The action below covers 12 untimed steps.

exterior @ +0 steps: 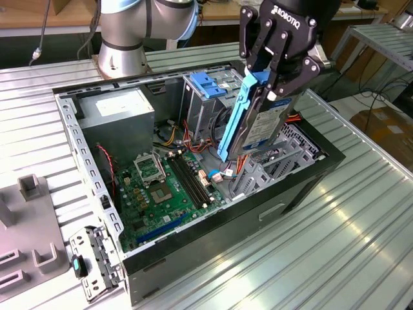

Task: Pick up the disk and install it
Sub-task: 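Insert the disk into the insertion slot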

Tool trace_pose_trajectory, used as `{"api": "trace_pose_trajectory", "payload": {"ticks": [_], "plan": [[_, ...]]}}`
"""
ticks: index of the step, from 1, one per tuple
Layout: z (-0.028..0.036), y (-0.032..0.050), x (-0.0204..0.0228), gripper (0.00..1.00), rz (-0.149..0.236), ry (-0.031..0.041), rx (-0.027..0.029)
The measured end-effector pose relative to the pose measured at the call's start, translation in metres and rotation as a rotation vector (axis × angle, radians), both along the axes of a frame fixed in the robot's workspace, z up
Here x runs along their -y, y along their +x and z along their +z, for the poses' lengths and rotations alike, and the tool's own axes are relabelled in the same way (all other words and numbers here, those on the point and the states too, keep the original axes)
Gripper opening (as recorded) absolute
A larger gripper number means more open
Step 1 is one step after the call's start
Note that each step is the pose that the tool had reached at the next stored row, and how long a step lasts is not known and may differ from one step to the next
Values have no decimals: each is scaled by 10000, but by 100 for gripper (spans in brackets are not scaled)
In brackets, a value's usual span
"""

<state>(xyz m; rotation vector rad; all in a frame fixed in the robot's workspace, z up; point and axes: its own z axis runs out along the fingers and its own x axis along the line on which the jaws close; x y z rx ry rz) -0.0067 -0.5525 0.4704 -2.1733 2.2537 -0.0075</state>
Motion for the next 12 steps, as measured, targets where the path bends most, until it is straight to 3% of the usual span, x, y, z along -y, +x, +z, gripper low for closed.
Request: {"api": "trace_pose_trajectory", "payload": {"ticks": [9, 12], "plan": [[-28, 241, 10, 37, 18, -3, 0], [-45, 416, 10, 37, 52, -2, 0]]}}
